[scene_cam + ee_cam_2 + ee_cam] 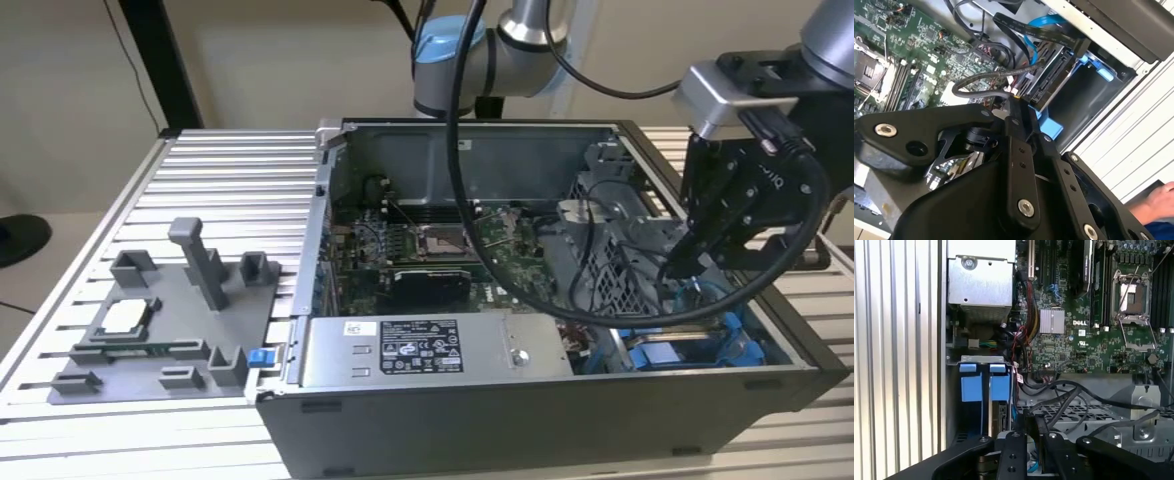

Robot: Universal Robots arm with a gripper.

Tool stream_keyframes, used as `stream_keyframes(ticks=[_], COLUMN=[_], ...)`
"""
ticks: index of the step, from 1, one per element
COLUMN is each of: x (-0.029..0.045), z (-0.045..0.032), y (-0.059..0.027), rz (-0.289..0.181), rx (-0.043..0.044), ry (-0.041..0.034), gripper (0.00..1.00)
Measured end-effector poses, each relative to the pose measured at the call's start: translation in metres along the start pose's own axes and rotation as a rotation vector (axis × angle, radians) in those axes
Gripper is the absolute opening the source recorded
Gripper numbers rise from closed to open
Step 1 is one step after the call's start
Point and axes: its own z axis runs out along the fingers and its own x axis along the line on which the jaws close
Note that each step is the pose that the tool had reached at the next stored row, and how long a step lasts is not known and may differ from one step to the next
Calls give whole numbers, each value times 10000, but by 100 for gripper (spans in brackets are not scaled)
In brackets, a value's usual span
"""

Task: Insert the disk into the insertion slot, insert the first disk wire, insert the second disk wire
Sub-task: 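Insert the first disk wire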

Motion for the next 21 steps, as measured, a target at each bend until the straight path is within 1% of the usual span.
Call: stream_keyframes(ticks=[3,7,11,18,21], x=[48,97,145,213,214], z=[-2,12,61,178,183], y=[-68,-109,-114,-118,-118], rz=[0,1,2,-1,-1], rx=[-5,-6,-4,9,9], ry=[0,6,13,13,15], gripper=[0,0,0,0,0])
